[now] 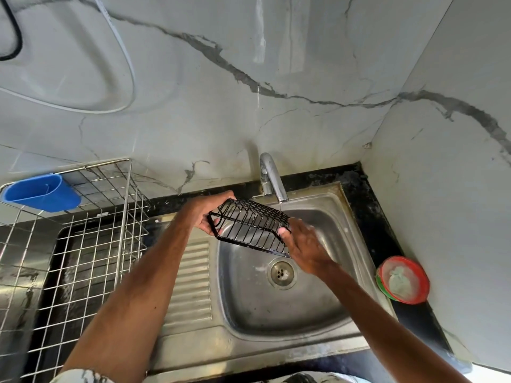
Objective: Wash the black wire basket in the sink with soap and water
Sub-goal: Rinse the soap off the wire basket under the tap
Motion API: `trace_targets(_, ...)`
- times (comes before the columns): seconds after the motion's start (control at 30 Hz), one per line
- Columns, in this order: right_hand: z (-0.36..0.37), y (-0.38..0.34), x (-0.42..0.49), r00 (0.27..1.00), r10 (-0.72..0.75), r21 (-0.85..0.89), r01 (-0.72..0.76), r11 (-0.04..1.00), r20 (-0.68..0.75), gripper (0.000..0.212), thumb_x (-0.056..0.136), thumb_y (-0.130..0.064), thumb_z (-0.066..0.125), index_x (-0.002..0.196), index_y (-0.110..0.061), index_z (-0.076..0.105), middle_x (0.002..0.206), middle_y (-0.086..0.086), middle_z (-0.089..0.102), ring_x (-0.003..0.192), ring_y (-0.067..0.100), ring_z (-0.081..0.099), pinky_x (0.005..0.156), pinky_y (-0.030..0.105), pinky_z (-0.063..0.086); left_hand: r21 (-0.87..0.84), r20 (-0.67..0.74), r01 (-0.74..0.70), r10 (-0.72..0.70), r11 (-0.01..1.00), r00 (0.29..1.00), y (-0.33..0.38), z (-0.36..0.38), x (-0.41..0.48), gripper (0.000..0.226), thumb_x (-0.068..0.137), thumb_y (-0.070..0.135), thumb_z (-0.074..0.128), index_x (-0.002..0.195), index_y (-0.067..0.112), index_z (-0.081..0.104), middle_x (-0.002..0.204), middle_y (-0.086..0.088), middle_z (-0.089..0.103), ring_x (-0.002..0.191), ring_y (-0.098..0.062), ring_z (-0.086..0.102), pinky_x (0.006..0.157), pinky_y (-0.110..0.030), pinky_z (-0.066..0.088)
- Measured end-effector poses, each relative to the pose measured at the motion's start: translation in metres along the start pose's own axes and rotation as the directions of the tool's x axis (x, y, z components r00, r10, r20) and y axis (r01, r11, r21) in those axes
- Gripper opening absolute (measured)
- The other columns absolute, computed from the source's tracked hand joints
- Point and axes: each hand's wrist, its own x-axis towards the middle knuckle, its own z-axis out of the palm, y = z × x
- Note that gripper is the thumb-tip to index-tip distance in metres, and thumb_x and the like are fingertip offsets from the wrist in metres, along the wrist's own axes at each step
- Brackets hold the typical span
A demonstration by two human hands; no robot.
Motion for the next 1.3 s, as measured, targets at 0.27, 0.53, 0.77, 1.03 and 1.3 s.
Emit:
trace_targets(0.27,0.010,-0.092,0.015,0.952,-0.298,0.142,0.286,0.948,0.072,0.072,0.105,-0.061,0.017,0.161,-0.024,-0.009,0.169,-0.003,-0.009,0.154,0.008,-0.010,0.125,0.033,-0.002,0.032,0.042,-0.001,-0.001,0.999,0.999,-0.001,0.016,-0.008,0.069,0.084,0.066,0.073,0.119,0.011,0.052,0.102,-0.020,0.060,0.080,-0.025,0.063,0.046,-0.037,0.059)
trace_targets(0.53,-0.016,-0.002,0.032,0.984,0.076,0.223,-0.111,0.968,0.160,0.085,0.099,-0.071,0.010,0.157,-0.010,0.025,0.164,0.010,0.025,0.152,0.027,0.021,0.119,0.035,0.017,0.053,-0.086,-0.090,0.094,0.995,0.992,-0.002,0.006,-0.017,0.072,0.077,0.048,0.085,0.128,0.005,0.057,0.106,-0.023,0.063,0.076,-0.029,0.069,0.058,-0.046,0.063)
trace_targets(0.77,0.023,-0.040,-0.003,0.978,-0.145,0.262,0.102,0.959,0.150,0.088,0.089,-0.083,0.010,0.159,-0.030,0.002,0.166,-0.010,-0.014,0.151,0.004,-0.018,0.125,0.031,-0.009,0.115,-0.153,-0.148,0.165,0.982,0.974,-0.006,0.024,-0.019,0.086,0.074,0.050,0.088,0.132,-0.005,0.056,0.098,-0.014,0.063,0.069,-0.021,0.068,0.040,-0.038,0.056)
trace_targets(1.03,0.013,-0.035,0.048,0.997,-0.019,0.452,-0.017,0.892,0.075,0.083,0.085,-0.089,0.021,0.154,-0.043,0.020,0.168,-0.007,0.011,0.155,0.011,0.009,0.128,0.039,0.010,0.177,-0.180,-0.185,0.216,0.967,0.960,-0.014,0.029,-0.034,0.062,0.076,0.055,0.083,0.094,-0.002,0.064,0.071,-0.012,0.072,0.055,-0.028,0.073,0.059,-0.046,0.065)
trace_targets(1.3,0.031,-0.016,0.019,0.998,-0.034,0.212,0.023,0.977,0.047,0.079,0.099,-0.067,0.007,0.159,-0.021,-0.015,0.166,0.002,-0.024,0.152,0.021,-0.021,0.125,0.045,-0.009,0.386,-0.219,-0.243,0.344,0.890,0.913,-0.011,0.041,-0.044,0.065,0.075,0.070,0.078,0.081,0.006,0.069,0.070,-0.005,0.072,0.054,-0.023,0.074,0.057,-0.037,0.065)
